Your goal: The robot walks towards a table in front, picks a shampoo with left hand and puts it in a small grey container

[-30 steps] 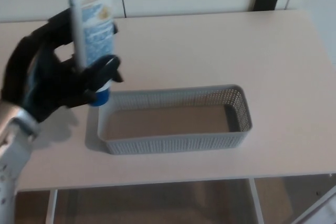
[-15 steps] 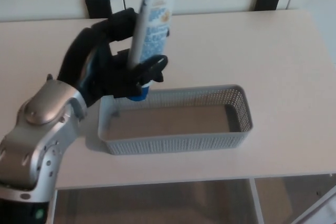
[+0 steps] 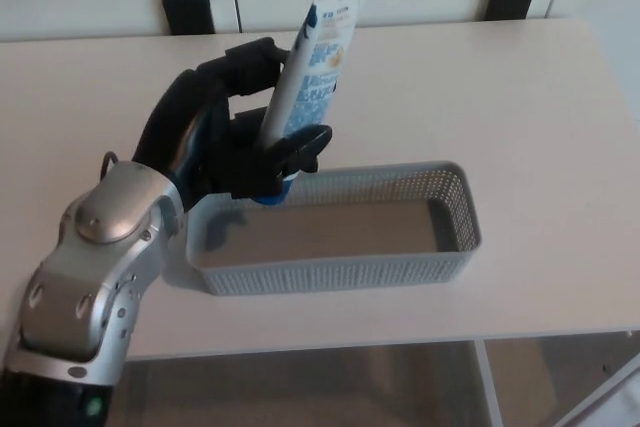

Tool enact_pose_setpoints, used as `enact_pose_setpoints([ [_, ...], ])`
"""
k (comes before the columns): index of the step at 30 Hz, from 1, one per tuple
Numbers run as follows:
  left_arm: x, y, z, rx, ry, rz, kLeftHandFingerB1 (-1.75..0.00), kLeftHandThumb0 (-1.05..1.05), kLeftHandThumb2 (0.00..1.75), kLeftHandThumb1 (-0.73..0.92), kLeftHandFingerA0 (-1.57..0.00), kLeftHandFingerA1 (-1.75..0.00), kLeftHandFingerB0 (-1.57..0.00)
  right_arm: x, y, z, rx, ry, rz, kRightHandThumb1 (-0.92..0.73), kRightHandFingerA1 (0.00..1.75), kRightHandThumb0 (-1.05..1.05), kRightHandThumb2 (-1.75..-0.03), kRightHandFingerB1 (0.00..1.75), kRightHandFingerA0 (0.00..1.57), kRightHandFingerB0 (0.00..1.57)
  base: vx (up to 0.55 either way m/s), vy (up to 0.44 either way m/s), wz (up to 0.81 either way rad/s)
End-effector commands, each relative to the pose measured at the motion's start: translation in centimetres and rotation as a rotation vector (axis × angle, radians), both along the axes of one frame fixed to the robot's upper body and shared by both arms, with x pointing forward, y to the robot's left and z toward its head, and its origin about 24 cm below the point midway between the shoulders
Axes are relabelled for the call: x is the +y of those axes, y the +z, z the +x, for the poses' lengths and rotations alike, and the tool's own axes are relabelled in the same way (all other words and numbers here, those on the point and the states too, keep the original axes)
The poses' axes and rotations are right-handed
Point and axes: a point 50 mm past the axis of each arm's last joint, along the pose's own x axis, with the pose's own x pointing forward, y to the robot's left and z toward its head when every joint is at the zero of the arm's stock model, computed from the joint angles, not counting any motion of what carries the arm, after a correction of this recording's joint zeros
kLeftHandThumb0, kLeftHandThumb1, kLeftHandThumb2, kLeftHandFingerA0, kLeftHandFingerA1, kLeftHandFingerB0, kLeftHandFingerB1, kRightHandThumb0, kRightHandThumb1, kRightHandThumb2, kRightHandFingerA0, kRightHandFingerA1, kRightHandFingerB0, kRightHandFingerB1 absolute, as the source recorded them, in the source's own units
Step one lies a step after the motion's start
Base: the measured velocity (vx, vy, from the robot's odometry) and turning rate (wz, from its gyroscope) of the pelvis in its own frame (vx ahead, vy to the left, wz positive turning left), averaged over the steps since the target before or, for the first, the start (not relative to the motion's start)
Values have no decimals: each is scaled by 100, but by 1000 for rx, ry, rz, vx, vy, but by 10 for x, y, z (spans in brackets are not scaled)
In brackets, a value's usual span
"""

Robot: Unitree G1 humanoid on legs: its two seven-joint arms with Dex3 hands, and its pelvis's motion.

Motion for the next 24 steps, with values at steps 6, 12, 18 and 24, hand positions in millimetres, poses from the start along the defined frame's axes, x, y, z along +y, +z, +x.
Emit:
enact_pose_setpoints([
  [6, 6, -6, -3, -18, -171, 338, 0, -76, 78, 47, 0, -1, 0, -4, 4, 6, -24, 2, -4, -64, 48, -34, -58, 43, 84, 64, 0, 0, 0],
  [12, 8, -8, -3, 8, -193, 355, -7, -72, 82, 45, 0, -13, 0, -5, 4, 9, -20, 4, -6, -65, 48, -34, -58, 43, 83, 65, 0, 0, 0],
  [18, 10, -11, -1, 15, -202, 356, 0, -80, 83, 48, 0, -2, 0, -5, 7, 13, -46, 3, -4, -64, 49, -32, -59, 45, 83, 66, 0, 0, 0],
  [24, 11, -11, -2, 12, -210, 348, 0, -82, 84, 49, 0, -2, 0, -5, 7, 12, -61, 13, 20, -66, 47, -33, -60, 44, 73, 62, 0, 0, 0],
])
